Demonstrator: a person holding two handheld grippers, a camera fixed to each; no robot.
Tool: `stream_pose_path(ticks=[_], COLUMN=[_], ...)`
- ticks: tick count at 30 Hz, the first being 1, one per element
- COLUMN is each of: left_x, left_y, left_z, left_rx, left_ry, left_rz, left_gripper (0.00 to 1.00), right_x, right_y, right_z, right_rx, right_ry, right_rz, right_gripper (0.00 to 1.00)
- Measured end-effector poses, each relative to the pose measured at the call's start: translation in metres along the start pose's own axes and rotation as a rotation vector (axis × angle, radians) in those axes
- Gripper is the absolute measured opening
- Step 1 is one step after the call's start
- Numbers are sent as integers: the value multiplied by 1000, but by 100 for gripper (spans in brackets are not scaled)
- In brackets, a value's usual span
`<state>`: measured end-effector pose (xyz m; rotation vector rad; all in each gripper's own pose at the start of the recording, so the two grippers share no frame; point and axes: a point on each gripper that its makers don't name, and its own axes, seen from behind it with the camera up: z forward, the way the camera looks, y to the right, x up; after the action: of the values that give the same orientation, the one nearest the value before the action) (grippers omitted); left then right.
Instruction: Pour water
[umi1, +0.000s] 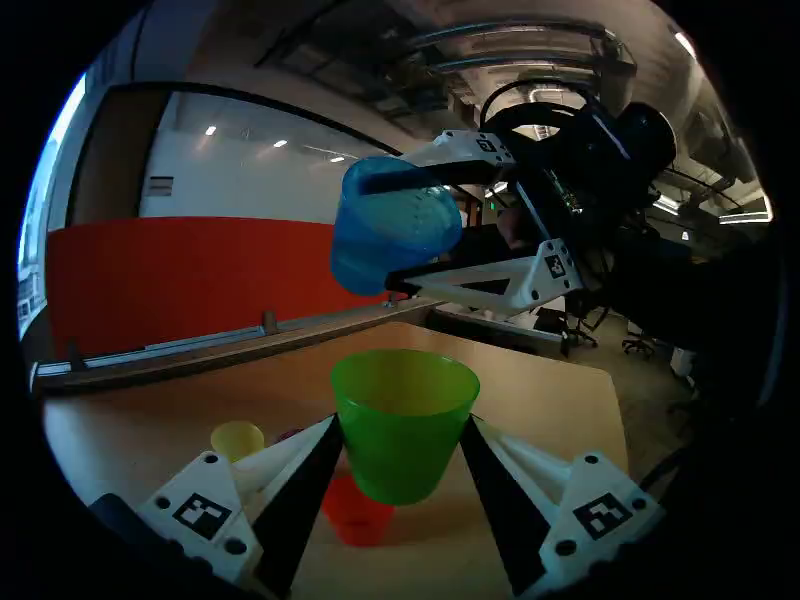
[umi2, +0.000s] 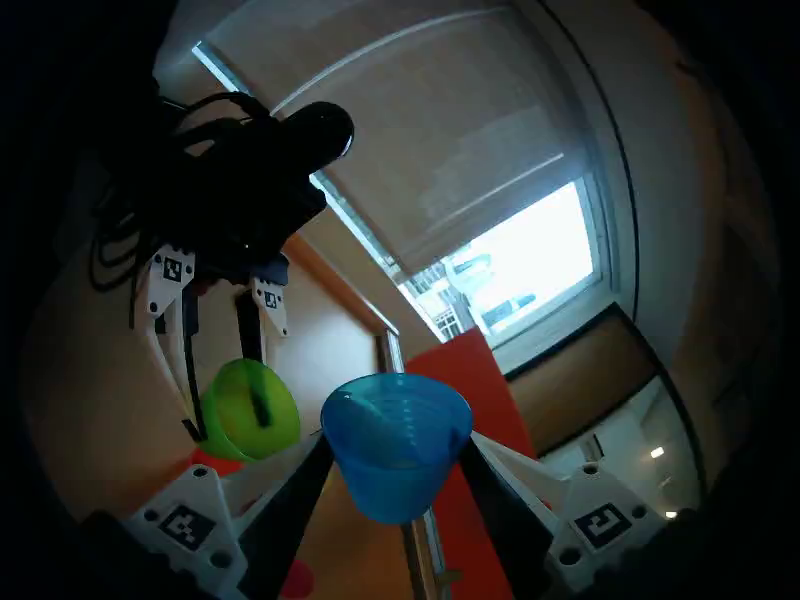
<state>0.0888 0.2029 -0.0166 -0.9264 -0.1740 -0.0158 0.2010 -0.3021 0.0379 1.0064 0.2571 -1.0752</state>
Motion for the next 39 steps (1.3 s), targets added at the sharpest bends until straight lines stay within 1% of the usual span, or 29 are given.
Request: stream_pose_path(ticks=[14,39], left_x=[2,3], left_y=[4,6], left_z=[3,6], left_rx=[-7,-14], left_ry=[3,4], left_rz=[4,8], left_gripper=[81,81], right_x=[-1,-6], right_y=[5,18], right_z=[2,-1], right_rx=[-15,-37], right_ry=[-10,-12], right_rz=[-51,-93], right_gripper=[88,88])
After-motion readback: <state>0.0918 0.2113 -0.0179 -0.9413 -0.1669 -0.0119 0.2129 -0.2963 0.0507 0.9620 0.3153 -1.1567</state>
